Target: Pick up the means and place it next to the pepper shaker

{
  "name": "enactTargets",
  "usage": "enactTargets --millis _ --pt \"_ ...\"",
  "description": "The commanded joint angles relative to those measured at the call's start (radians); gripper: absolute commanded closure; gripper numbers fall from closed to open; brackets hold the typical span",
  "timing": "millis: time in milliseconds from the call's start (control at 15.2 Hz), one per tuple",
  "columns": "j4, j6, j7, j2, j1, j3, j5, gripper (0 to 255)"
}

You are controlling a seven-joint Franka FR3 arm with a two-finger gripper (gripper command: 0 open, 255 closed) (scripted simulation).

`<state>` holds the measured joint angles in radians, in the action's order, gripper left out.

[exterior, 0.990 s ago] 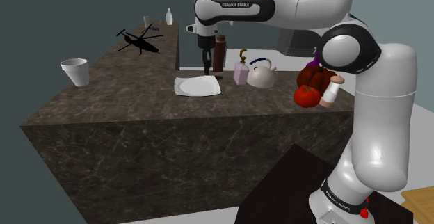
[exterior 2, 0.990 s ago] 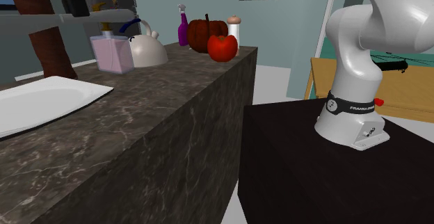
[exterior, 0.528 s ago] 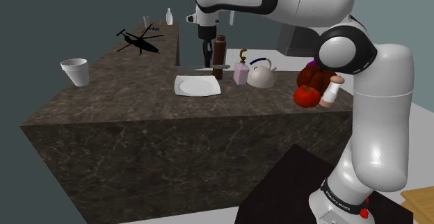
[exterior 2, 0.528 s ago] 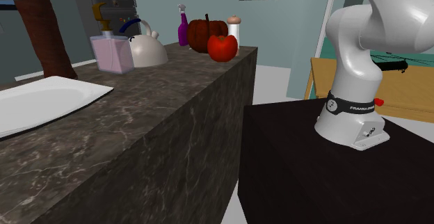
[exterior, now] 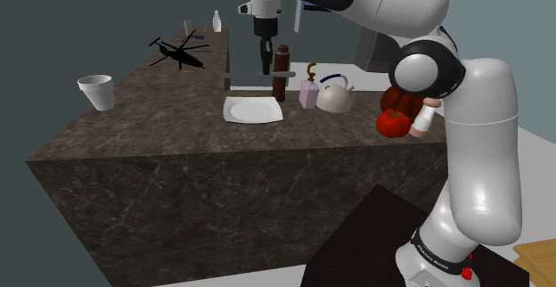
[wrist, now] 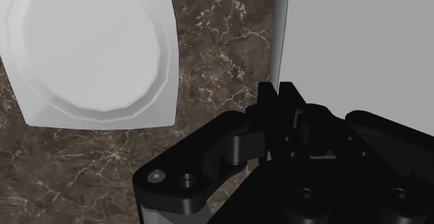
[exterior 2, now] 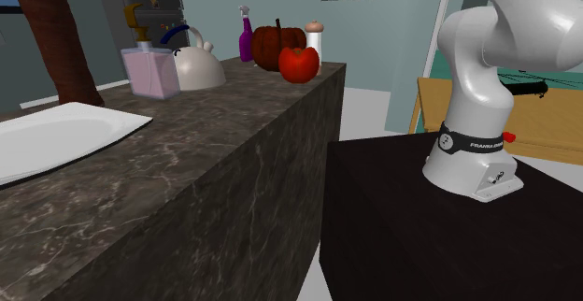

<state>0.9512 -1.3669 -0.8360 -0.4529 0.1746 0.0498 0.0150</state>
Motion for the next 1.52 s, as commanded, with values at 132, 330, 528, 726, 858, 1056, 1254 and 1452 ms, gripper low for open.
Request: enactTargets --millis 132,330,528,726,858,1056,1254,1452 --pt "0.207 -0.067 -0.041 0.141 -0.026 0.013 0.004 255" --pt "0.368 -0.117 -0.085 0.254 -0.053 0.030 0.009 255" --pt "0.496 -0.151 -0.133 0.349 -0.080 0.050 0.016 255" --pt "0.600 -0.176 -0.182 0.432 -0.106 0.074 0.025 255" --pt "0.660 -0.188 -0.217 0.482 -0.124 0.091 0.033 255" --pt "0.738 -0.202 -0.270 0.549 -0.150 0.120 0.046 255" --pt "0.802 -0.211 -0.325 0.608 -0.177 0.151 0.062 255" --pt "0.855 -0.217 -0.383 0.660 -0.204 0.185 0.081 255"
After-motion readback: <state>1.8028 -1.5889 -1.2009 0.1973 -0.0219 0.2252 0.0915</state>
